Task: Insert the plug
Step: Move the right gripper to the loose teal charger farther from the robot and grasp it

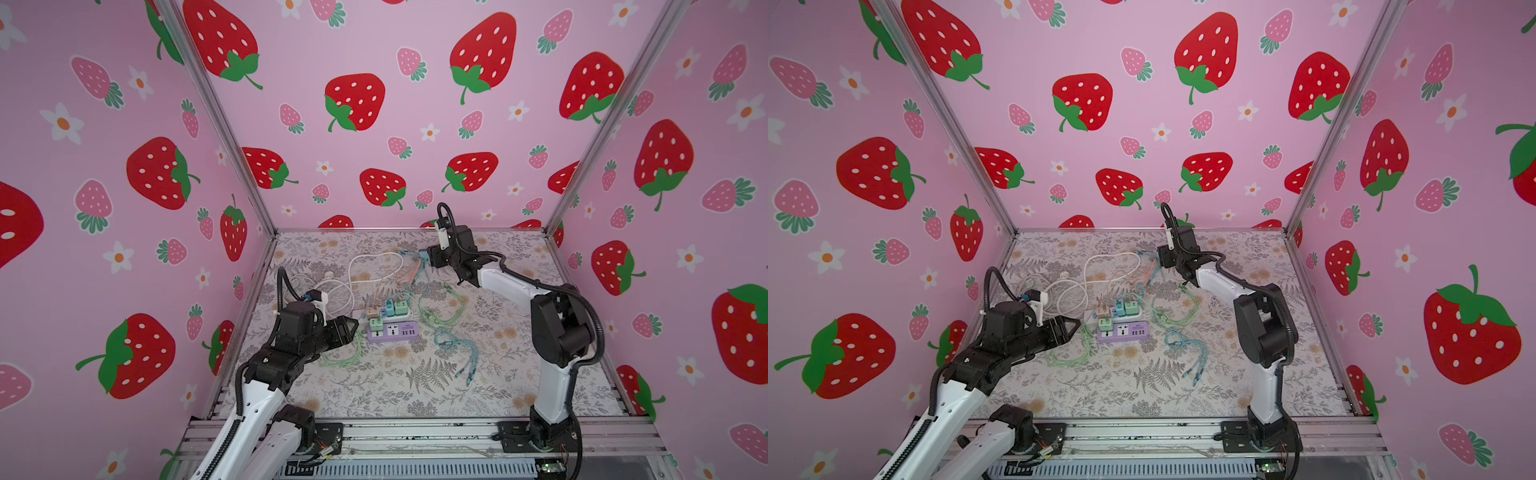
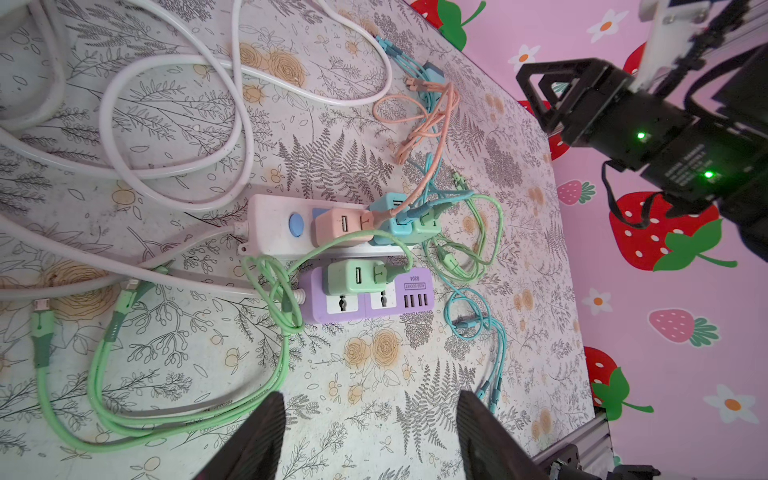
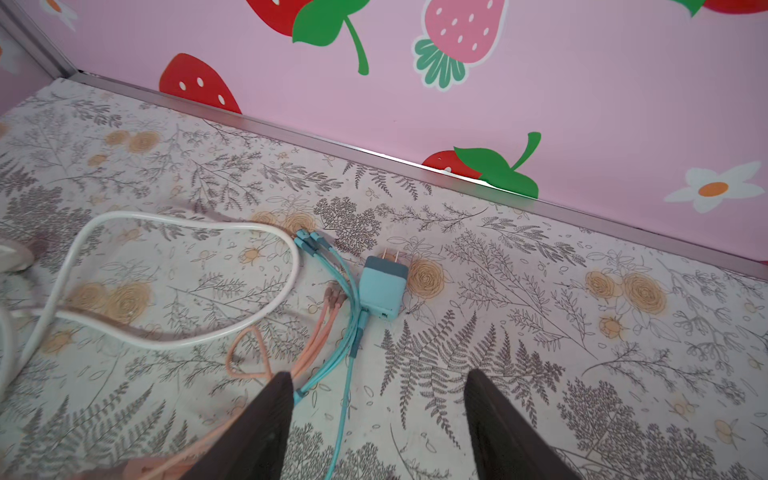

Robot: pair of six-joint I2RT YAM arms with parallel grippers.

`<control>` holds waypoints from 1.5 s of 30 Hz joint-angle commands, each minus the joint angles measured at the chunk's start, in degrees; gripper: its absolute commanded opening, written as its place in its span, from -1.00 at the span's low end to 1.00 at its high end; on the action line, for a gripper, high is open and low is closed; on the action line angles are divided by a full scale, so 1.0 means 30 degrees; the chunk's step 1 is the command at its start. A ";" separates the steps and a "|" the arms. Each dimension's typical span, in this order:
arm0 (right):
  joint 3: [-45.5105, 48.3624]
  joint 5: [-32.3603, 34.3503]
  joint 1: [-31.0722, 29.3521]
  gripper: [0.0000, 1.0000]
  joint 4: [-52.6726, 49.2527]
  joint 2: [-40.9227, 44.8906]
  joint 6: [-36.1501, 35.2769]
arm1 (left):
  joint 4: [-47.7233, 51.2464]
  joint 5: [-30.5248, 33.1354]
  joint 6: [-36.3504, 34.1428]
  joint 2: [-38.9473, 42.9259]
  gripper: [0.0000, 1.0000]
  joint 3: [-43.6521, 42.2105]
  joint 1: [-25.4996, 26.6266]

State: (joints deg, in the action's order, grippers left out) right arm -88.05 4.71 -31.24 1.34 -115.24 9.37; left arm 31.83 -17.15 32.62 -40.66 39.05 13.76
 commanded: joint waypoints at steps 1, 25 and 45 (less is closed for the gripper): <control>-0.2429 -0.0770 0.0507 0.35 -0.2350 -0.1682 0.0430 | 0.0692 0.0002 -0.0385 0.0363 0.37 0.0825 -0.0102; -1.0261 -0.2626 0.0952 0.28 -0.4731 -0.9323 0.1762 | 0.0770 -0.0550 -0.0266 0.1104 0.38 0.0490 -0.0106; -1.0580 -0.2884 0.1332 0.14 -0.3449 -1.0420 0.3154 | 0.0792 -0.0597 -0.0443 0.0600 0.38 0.0673 -0.0130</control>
State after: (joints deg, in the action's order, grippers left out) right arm -118.04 -4.45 -27.73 -9.19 -145.47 16.91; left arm 33.69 -18.26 32.25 -38.83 39.07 13.74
